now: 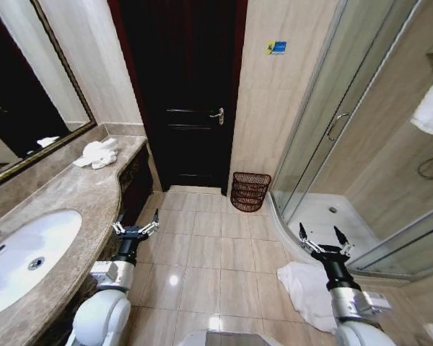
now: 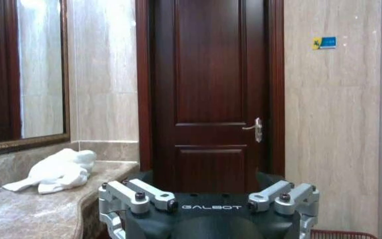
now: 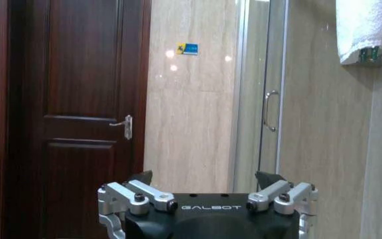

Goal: Discard the used towel into the hamper.

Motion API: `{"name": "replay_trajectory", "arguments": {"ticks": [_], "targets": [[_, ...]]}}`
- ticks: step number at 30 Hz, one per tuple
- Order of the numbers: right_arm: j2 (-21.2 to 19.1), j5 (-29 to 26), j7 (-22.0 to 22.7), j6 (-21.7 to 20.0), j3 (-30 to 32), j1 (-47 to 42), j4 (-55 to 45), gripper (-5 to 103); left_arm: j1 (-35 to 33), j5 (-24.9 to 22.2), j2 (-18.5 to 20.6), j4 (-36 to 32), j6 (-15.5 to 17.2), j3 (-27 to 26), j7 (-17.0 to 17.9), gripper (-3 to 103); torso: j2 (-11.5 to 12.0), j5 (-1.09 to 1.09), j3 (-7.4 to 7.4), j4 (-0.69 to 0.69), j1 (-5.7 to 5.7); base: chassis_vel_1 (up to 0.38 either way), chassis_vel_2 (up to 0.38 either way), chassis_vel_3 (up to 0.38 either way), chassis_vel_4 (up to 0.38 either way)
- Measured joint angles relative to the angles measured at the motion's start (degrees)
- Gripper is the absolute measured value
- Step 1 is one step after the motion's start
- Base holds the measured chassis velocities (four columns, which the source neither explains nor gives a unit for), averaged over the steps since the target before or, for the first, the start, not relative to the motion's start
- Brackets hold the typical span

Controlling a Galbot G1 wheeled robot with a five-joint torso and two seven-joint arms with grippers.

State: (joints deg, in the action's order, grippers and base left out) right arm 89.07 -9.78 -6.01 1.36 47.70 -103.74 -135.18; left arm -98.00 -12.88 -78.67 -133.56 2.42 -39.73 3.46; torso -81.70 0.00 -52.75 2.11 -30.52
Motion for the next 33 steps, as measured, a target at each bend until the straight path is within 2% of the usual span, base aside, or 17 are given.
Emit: {"name": "replay_trajectory", "arguments": {"ticks": [33], "targets": [[-0.5,-0.4,1.1,0.5,0.2,0.0,0.8,100,-0.4,0.8,-0.9,0.3,-0.5,-0.1,-0.8,100,0.0,0.0,0.0,0.0,0.0,0.0,0.0,0.0,0.0]]}}
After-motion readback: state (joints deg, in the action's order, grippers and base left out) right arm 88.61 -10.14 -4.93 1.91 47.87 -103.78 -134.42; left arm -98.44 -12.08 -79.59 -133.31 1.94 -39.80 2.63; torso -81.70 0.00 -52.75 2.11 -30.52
